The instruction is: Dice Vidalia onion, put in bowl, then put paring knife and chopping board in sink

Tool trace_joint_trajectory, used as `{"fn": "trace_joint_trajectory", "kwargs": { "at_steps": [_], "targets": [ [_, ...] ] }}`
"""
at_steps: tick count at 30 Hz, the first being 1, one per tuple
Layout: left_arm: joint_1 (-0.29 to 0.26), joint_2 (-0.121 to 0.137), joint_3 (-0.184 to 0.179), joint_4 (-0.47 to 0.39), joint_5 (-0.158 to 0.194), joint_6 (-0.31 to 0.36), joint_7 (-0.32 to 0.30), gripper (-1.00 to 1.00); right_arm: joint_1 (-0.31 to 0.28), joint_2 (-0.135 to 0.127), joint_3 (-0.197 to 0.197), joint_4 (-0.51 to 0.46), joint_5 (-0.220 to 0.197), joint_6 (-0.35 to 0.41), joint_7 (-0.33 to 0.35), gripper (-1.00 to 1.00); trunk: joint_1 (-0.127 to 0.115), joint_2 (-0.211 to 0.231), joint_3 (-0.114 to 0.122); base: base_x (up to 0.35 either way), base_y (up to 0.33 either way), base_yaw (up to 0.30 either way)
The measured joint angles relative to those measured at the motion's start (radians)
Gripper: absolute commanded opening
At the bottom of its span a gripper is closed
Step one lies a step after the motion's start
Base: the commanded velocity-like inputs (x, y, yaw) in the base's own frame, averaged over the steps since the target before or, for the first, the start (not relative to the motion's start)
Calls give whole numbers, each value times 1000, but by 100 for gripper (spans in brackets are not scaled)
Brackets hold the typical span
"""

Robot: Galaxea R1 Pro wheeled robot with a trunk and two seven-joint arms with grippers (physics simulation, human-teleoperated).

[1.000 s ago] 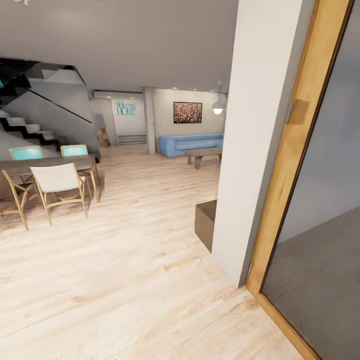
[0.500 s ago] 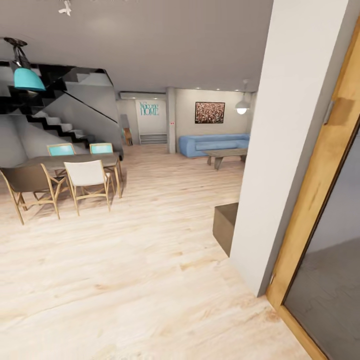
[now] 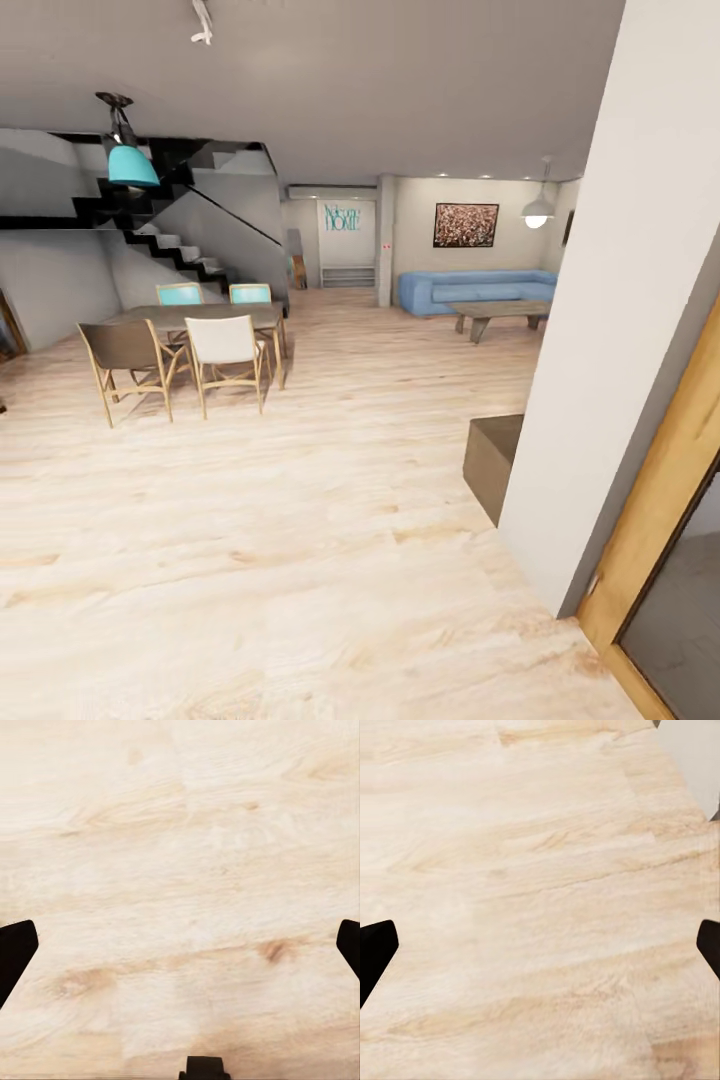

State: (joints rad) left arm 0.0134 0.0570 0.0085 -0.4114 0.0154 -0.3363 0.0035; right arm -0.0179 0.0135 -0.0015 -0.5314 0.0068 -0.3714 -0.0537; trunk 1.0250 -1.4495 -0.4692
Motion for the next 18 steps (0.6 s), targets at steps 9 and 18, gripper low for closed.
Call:
{"fn": "trace_joint_trajectory", "kwargs": {
  "at_steps": [9, 18],
  "targets": [
    [0, -2, 0, 0, 0, 0, 0, 100, 0, 0, 0, 0, 0, 0, 0, 100, 0, 0, 0, 0, 0, 277],
    [0, -2, 0, 0, 0, 0, -1, 100, 0, 0, 1, 0, 0, 0, 0, 100, 0, 0, 0, 0, 0, 277]
  ]
}}
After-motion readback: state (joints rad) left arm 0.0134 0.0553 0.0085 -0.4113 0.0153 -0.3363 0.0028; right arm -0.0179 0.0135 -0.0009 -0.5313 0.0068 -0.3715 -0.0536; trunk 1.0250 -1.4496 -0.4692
